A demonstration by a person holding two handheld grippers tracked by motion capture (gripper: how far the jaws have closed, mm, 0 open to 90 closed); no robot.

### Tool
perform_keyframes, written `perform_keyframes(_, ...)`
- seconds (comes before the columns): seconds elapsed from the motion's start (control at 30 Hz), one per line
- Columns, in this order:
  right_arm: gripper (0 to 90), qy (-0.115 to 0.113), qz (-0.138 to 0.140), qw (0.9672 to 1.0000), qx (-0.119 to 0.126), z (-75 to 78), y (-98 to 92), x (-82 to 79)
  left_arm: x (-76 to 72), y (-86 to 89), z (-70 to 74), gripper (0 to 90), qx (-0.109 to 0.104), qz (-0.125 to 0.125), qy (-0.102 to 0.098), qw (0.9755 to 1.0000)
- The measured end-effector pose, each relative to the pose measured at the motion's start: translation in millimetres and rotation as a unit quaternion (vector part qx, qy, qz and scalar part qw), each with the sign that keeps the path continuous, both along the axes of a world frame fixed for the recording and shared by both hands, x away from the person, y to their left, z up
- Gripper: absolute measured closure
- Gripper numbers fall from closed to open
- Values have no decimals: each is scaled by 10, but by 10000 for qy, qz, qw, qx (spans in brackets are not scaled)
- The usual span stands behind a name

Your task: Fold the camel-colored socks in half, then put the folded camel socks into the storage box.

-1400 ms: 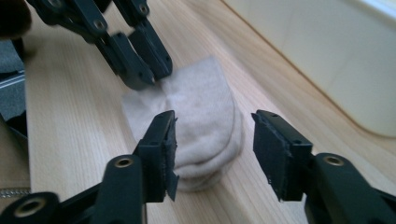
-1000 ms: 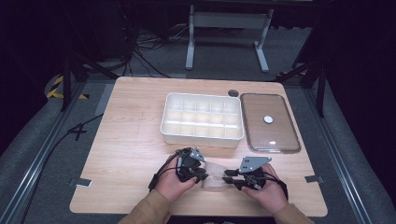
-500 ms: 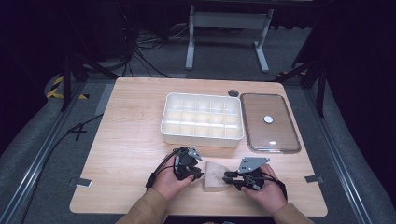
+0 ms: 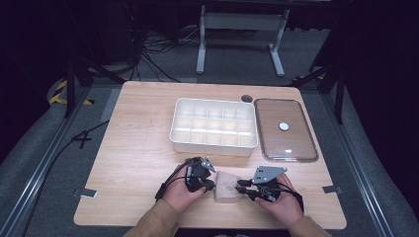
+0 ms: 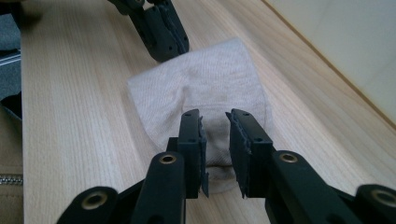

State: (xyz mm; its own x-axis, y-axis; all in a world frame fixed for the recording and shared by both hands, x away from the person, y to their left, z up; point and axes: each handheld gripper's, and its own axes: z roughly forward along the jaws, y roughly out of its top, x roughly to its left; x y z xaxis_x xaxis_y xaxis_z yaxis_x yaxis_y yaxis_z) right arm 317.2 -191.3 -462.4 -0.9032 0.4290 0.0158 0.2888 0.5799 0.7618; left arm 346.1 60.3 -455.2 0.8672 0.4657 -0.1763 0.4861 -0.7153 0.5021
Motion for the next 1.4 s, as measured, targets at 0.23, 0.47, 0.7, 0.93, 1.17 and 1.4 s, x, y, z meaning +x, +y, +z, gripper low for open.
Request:
perform_keyframes(0.23, 791, 36, 28, 9999, -128, -43, 20, 9, 2, 3, -8, 842, 25, 34, -12, 10000)
perform_keyframes(0.47, 815, 127, -26, 9999, -114, -67, -11, 27, 13, -10, -24, 842, 49, -14, 9, 10000)
perform_keyframes(0.7, 824, 120, -25, 9999, -100, -71, -14, 29, 10, -53, -21, 847, 75, -67, 9, 9999)
perform_keyframes(0.93, 828, 79, -18, 9999, -151, -63, 0, 20, 10, -69, -22, 834, 76, -103, -24, 9999)
perform_keyframes(1.17, 874, -93, 5, 9998, -147, -22, 35, -3, 11, -105, -9, 840, 210, -133, -121, 9996)
perform_keyframes(1.4, 886, -34, 8, 9998, -182, -58, 72, 34, 14, -114, -16, 830, 145, -130, -78, 9998)
